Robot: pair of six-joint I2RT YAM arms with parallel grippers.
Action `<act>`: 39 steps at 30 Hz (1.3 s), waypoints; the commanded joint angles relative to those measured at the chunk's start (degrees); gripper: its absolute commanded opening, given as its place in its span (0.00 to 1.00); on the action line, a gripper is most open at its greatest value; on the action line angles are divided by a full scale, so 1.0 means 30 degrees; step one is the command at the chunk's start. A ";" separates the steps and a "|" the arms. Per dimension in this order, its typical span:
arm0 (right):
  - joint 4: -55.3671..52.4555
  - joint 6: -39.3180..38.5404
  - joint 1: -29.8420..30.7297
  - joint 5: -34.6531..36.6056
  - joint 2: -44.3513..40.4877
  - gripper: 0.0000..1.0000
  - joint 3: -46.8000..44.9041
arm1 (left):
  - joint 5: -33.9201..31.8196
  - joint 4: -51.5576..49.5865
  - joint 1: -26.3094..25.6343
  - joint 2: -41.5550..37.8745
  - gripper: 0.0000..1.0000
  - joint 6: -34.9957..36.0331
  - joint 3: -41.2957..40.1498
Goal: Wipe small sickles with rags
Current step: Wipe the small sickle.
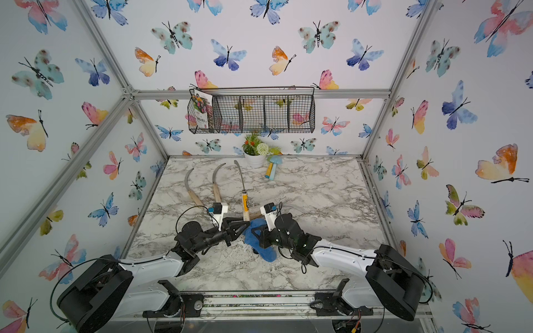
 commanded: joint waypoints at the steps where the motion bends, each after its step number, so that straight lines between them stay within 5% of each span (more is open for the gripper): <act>1: 0.3094 0.0299 -0.0048 -0.1178 -0.0976 0.02 -0.0487 | -0.0527 0.0098 -0.0009 -0.0444 0.00 0.0649 0.0042; 8: 0.5173 0.0680 -0.0048 -0.1518 -0.1459 0.02 -0.1711 | -0.0387 0.0147 -0.0320 -0.0178 0.00 0.0814 0.0186; 15: 0.7151 0.1265 -0.0020 -0.2649 0.1047 0.02 -0.1109 | -0.0610 -0.0118 -0.0610 -0.0218 0.00 0.0975 0.0273; 24: 0.6984 0.1113 -0.0019 -0.1444 -0.1452 0.02 -0.2582 | -0.0567 -0.0232 -0.0654 -0.0179 0.00 0.1041 0.0408; 31: 0.7669 0.1003 0.1036 -0.2220 0.0955 0.02 -0.0732 | -0.0618 -0.0301 -0.0800 -0.0032 0.00 0.1084 0.0475; 39: 0.7283 0.0682 0.1036 0.0201 -0.2037 0.02 -0.2567 | -0.0648 -0.0466 -0.0854 -0.0325 0.00 0.1110 0.0422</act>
